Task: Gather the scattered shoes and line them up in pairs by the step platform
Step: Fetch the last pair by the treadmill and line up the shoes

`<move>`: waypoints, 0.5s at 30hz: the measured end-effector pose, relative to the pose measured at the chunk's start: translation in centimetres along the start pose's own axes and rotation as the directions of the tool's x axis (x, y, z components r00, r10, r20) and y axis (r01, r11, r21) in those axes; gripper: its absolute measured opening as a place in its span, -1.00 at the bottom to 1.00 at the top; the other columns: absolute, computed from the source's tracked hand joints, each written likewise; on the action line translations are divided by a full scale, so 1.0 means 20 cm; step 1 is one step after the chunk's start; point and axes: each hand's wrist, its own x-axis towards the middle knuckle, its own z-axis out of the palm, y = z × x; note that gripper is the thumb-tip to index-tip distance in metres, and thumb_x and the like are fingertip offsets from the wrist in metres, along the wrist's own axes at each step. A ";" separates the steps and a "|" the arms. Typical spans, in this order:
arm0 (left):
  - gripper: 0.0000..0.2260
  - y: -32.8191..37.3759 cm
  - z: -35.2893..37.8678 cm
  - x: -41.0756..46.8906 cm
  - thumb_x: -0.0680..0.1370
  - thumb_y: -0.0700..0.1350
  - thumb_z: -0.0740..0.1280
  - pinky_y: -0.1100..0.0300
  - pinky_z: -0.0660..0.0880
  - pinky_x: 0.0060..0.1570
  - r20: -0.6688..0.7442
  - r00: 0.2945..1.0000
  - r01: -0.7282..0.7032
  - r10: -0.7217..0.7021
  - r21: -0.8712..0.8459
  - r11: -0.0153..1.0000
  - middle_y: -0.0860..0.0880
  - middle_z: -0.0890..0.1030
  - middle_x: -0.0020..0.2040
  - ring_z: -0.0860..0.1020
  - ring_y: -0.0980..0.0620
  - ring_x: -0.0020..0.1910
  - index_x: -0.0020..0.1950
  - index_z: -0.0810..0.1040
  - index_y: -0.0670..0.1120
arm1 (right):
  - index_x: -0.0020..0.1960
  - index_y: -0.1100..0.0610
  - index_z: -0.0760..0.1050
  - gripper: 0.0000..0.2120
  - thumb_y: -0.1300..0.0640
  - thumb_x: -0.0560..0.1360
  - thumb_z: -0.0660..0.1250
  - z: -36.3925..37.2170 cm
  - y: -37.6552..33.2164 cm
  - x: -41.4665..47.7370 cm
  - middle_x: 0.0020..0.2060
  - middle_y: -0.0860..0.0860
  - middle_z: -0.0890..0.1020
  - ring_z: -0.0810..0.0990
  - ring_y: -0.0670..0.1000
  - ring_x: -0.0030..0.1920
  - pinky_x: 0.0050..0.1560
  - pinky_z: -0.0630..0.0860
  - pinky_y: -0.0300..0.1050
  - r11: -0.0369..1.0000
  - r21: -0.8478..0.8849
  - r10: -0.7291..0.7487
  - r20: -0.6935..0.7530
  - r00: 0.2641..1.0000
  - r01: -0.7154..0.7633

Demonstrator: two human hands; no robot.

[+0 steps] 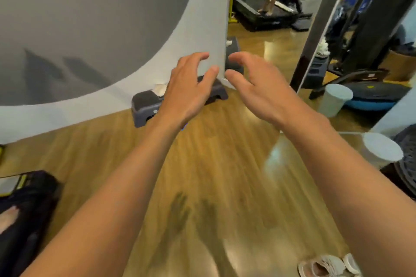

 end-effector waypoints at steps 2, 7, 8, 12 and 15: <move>-0.64 -0.17 -0.19 0.05 0.62 0.09 0.17 0.07 0.29 0.35 -0.060 0.997 0.053 -0.053 0.013 0.998 0.03 0.41 0.37 0.36 0.02 0.37 0.40 0.40 0.07 | 0.40 0.02 0.34 -0.61 -0.05 0.61 0.14 0.16 -0.16 0.15 0.35 0.01 0.44 0.43 -0.01 0.30 0.30 0.34 -0.07 0.998 0.022 -0.064 0.018 0.998 0.064; -0.67 -0.58 -0.60 0.12 0.62 0.04 0.19 0.26 0.25 0.17 -0.177 0.972 0.171 -0.156 0.072 0.983 0.06 0.43 0.36 0.37 0.07 0.33 0.38 0.41 0.08 | 0.38 0.01 0.35 -0.62 -0.05 0.60 0.13 0.55 -0.48 0.46 0.33 0.00 0.46 0.44 -0.01 0.27 0.26 0.31 -0.10 0.985 0.083 -0.158 0.094 0.983 0.151; -0.67 -0.67 -0.67 0.13 0.61 0.03 0.19 0.26 0.26 0.18 -0.203 0.962 0.200 -0.182 0.073 0.977 0.06 0.43 0.35 0.37 0.07 0.34 0.38 0.41 0.08 | 0.38 0.00 0.35 -0.62 -0.05 0.60 0.13 0.63 -0.54 0.52 0.33 -0.01 0.46 0.44 -0.01 0.26 0.24 0.32 -0.11 0.980 0.096 -0.183 0.117 0.976 0.172; -0.67 -0.97 -0.90 0.22 0.60 0.02 0.21 0.16 0.34 0.24 -0.302 0.916 0.299 -0.264 0.076 0.951 0.05 0.45 0.33 0.38 0.05 0.32 0.37 0.43 0.07 | 0.38 -0.02 0.36 -0.61 -0.08 0.60 0.12 0.95 -0.75 0.79 0.33 -0.04 0.44 0.44 -0.07 0.23 0.11 0.28 -0.20 0.954 0.166 -0.280 0.193 0.941 0.250; -0.68 -1.19 -1.02 0.32 0.61 0.03 0.20 0.20 0.34 0.19 -0.361 0.884 0.357 -0.298 0.107 0.928 0.05 0.45 0.33 0.39 0.06 0.31 0.36 0.43 0.07 | 0.38 -0.02 0.36 -0.61 -0.10 0.60 0.12 1.19 -0.88 1.01 0.34 -0.05 0.43 0.45 -0.07 0.20 0.09 0.31 -0.18 0.925 0.226 -0.357 0.240 0.903 0.306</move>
